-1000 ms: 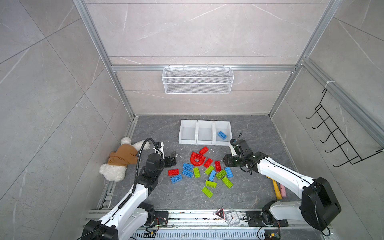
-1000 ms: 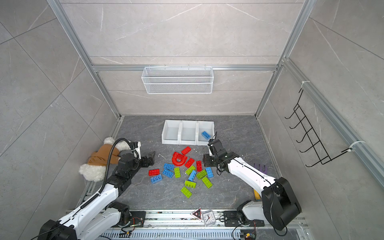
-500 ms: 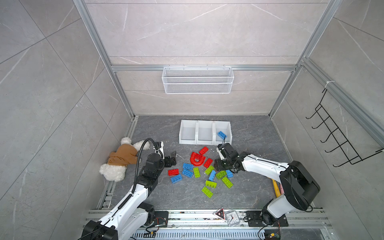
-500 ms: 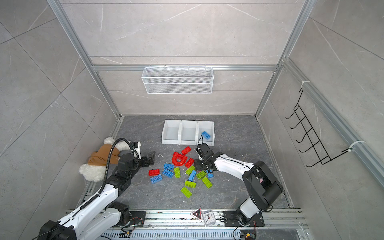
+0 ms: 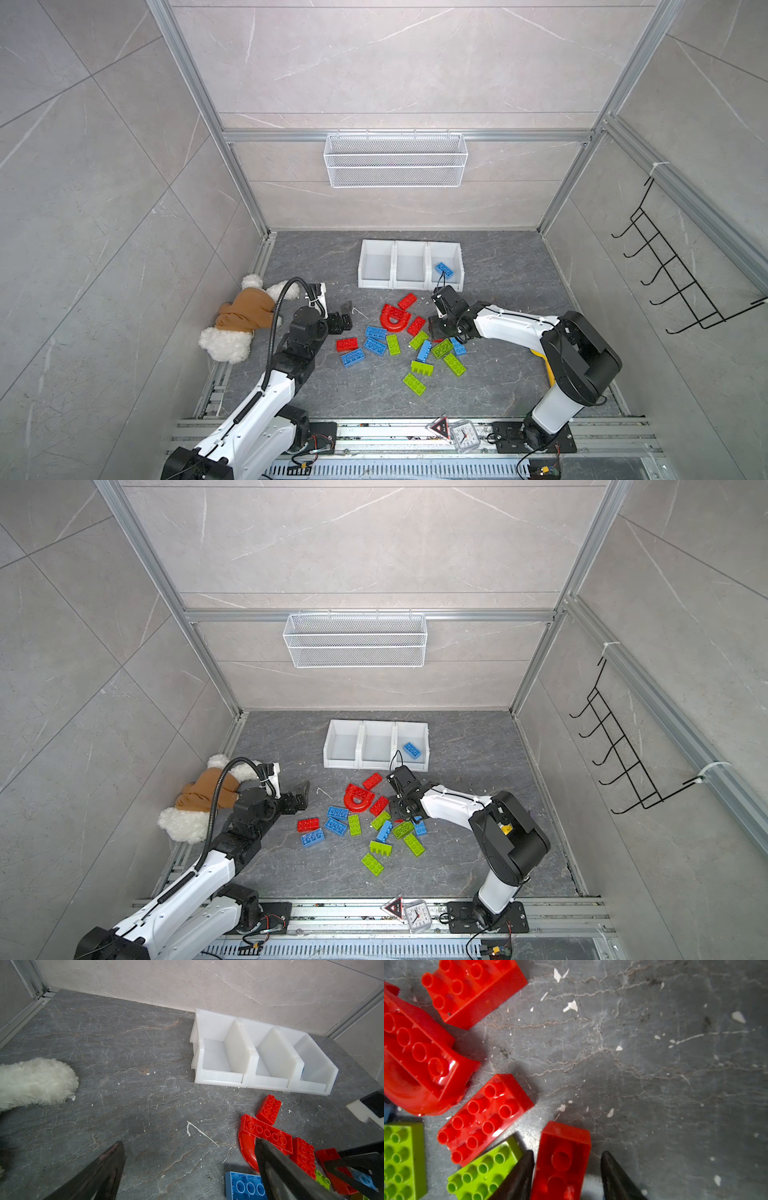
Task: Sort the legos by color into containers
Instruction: 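Move the right gripper over the pile and grasp a red brick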
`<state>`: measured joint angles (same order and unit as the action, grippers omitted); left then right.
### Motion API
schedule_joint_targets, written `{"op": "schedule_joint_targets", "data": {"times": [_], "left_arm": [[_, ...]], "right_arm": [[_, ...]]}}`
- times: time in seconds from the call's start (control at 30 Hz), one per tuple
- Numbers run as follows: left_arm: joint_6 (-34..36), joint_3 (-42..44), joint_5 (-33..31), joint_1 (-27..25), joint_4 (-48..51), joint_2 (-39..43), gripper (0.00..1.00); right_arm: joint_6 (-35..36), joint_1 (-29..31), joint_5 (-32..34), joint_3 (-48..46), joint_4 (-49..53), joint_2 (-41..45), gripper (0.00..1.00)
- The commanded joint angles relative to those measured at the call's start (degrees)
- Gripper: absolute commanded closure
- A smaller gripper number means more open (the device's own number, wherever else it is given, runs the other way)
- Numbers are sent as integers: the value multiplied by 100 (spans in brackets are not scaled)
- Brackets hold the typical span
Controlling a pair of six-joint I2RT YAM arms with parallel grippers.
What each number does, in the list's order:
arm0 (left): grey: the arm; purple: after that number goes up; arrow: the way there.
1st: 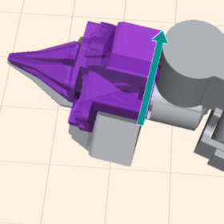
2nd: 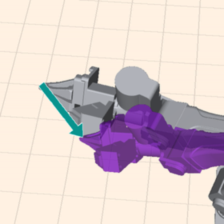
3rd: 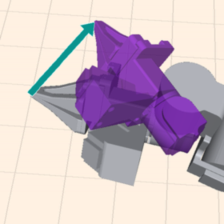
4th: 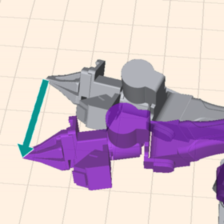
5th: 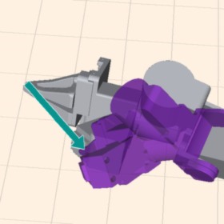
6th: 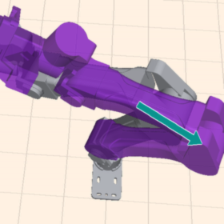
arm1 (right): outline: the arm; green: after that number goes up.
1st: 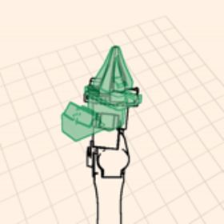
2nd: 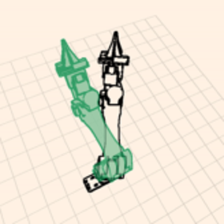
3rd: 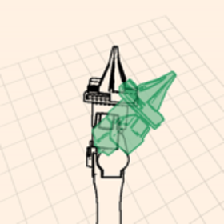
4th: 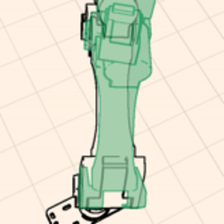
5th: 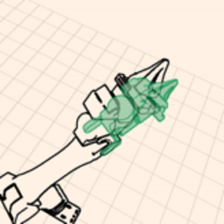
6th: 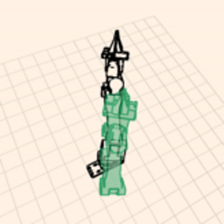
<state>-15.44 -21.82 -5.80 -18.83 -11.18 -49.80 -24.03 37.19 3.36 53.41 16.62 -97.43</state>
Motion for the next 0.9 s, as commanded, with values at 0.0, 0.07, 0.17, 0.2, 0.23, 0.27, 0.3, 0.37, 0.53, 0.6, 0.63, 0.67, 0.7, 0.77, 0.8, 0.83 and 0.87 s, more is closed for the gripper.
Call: {"op": "schedule_joint_targets", "data": {"times": [0.0, 0.07, 0.17, 0.2, 0.23, 0.27, 0.3, 0.37, 0.53, 0.6, 0.63, 0.67, 0.7, 0.77, 0.8, 0.83, 0.87], "left_arm": [[-66, -9, 27, 11, -183, 67, 0], [-64, 0, 31, 11, -193, 76, 0], [-73, 0, 53, 11, -215, 80, 0], [-79, 7, 63, 11, -220, 69, 0], [-81, 5, 64, 11, -226, 59, 0], [-78, 12, 56, 10, -237, 50, 0], [-74, 17, 53, 11, -251, 33, 0], [-89, 2, 64, 7, -252, 1, 0], [-87, -19, 88, 7, -234, -25, 0], [-90, -14, 90, 11, -223, 1, 0], [-92, -26, 96, 11, -203, 22, 0], [-91, -8, 105, 5, -227, 39, 0], [-108, -8, 139, 11, -222, 57, 0], [-74, 34, 264, 10, -301, 43, 0], [-78, 44, 245, 11, -336, 11, 0], [-79, 22, 212, 8, -324, -26, 0], [-83, -4, 193, 10, -323, -67, 0]], "right_arm": [[-49, 31, 113, 159, -27, -183, 47], [-40, 29, 128, 169, -36, -225, 48], [-23, 29, 182, 197, 20, -245, 51], [-22, 32, 199, 188, 17, -233, 51], [-23, 31, 214, 184, 3, -218, 52], [-23, 29, 217, 170, -14, -224, 53], [-29, 32, 218, 170, -27, -225, 54], [-29, 33, 193, 172, -61, -255, 57], [-66, 34, 104, 151, -183, -311, 65], [-84, 35, 97, 132, -226, -253, 68], [-100, 32, 76, 118, -265, -209, 69], [-117, 26, 22, 100, -317, -163, 71], [-107, 32, -1, 112, -317, -114, 73], [-55, 28, -76, 129, -325, -38, 77], [-26, 26, -98, 146, -335, -16, 79], [11, 18, -98, 202, -299, -7, 80], [58, 24, -114, 267, -267, -5, 80]]}}
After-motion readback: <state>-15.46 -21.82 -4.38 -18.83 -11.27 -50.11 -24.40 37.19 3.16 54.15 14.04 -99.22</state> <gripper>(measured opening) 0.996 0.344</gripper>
